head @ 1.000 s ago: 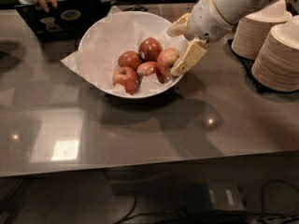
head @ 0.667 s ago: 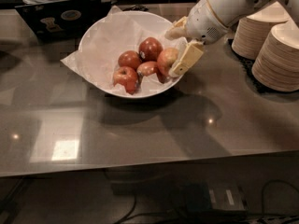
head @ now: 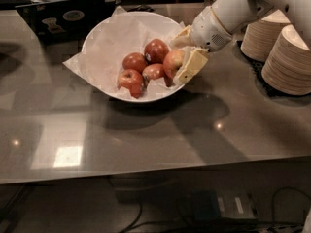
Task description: Pick apple from white bowl
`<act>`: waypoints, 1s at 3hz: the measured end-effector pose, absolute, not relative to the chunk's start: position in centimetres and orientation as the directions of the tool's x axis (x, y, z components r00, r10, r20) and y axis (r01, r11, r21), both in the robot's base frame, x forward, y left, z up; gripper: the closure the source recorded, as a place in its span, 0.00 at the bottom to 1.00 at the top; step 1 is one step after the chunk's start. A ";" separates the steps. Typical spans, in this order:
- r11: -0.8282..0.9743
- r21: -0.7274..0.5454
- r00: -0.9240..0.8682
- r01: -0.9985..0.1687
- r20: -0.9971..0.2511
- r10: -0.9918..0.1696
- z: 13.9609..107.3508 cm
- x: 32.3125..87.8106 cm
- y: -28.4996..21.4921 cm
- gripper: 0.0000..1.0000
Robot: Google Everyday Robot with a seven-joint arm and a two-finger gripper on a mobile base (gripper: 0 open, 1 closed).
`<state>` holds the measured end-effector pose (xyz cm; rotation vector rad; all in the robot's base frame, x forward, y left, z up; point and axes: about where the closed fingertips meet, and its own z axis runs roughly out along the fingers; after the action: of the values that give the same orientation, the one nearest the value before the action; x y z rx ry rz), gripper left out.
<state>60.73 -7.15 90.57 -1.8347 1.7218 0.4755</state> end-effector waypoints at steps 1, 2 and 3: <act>-0.006 -0.164 0.107 -0.986 -0.613 -0.783 90.6 60.7 -7.2 0.44; -0.006 -0.164 0.107 -0.986 -0.613 -0.783 90.6 60.7 -7.2 0.68; -0.006 -0.160 0.105 -0.987 -0.619 -0.778 90.5 60.8 -7.1 0.91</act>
Offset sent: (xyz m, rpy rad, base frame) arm 0.0000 0.0000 0.0000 0.0000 0.0000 0.0000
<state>60.76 -7.09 90.52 -1.8312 1.7199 0.4846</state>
